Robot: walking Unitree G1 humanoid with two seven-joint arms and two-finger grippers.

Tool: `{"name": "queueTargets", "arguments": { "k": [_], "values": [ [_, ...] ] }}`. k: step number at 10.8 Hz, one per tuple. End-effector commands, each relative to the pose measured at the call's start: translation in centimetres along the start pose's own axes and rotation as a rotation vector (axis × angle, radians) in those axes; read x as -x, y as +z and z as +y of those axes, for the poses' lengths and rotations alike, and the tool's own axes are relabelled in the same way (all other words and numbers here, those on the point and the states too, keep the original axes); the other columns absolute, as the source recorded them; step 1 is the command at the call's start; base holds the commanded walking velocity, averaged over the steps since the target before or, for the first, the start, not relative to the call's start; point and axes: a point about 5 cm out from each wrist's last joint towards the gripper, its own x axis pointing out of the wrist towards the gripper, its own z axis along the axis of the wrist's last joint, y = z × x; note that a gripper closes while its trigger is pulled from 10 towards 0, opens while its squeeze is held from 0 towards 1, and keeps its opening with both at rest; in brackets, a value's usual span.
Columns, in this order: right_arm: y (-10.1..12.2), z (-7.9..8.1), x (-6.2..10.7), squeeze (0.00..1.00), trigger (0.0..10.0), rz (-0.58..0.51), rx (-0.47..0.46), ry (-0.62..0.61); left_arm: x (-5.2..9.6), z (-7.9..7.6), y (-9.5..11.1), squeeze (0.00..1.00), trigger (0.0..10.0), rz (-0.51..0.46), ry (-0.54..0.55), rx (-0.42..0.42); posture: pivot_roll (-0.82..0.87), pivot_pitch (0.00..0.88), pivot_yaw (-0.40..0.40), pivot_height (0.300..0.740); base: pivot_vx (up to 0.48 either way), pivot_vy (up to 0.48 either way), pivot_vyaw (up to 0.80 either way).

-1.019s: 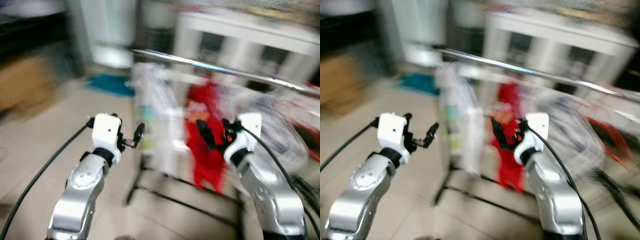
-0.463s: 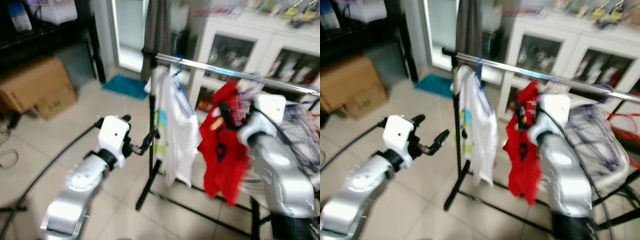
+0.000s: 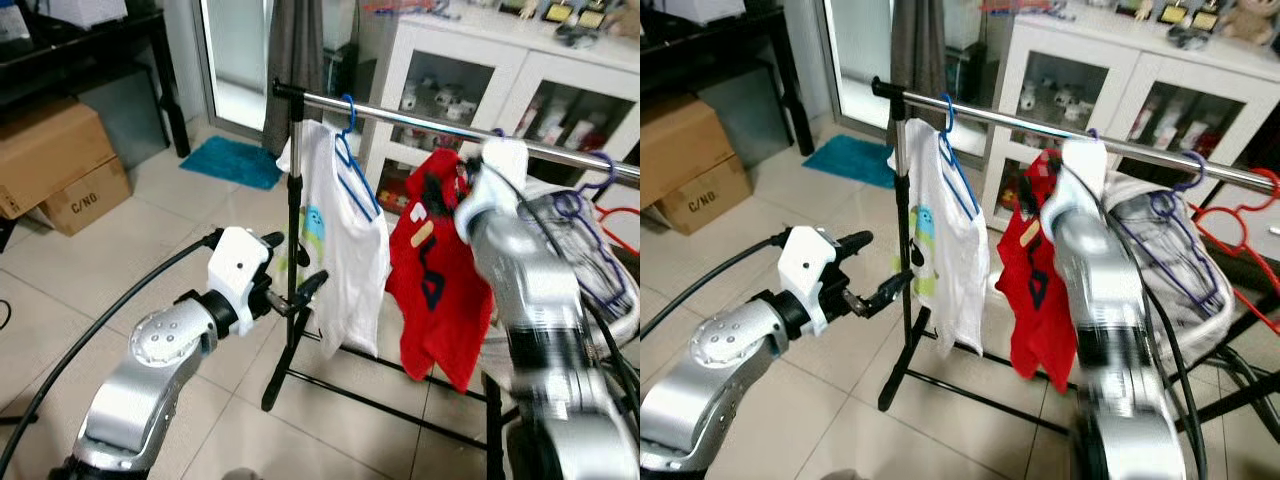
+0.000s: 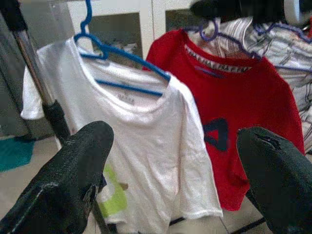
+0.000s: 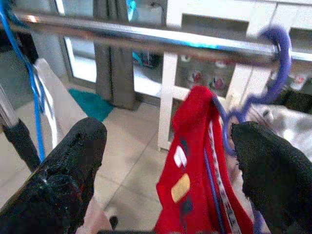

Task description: Hang hanger

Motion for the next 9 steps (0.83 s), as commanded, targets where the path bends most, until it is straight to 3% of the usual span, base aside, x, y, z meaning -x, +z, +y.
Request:
{"name": "queueTargets", "arguments": {
  "k": [1, 4, 6, 9],
  "values": [
    [-0.1, -0.7, -0.4, 0.0, 10.0, 0.003, -0.017, -0.018, -0.2, 0.2, 0.3, 0.0, 10.0, -0.011, 0.003, -0.013, 0.13, 0.0, -0.072, 0.74, 0.0, 0.0, 0.0],
    [0.1, -1.8, -3.1, 0.0, 10.0, 0.045, 0.004, -0.078, -0.6, -0.8, 1.5, 0.0, 10.0, -0.032, -0.143, 0.002, 0.14, 0.0, -0.064, 0.74, 0.0, 0.0, 0.0],
    [1.2, -3.2, -3.6, 0.0, 10.0, 0.034, -0.034, -0.146, -0.2, -0.9, 1.7, 0.0, 10.0, -0.018, -0.183, 0.0, 0.14, 0.0, -0.057, 0.74, 0.0, 0.0, 0.0],
    [1.9, -3.8, -3.8, 0.0, 10.0, 0.039, -0.082, -0.159, 0.2, -1.1, 1.9, 0.0, 10.0, -0.005, -0.22, 0.02, 0.14, 0.0, -0.043, 0.74, 0.0, 0.0, 0.0]
  ]
}}
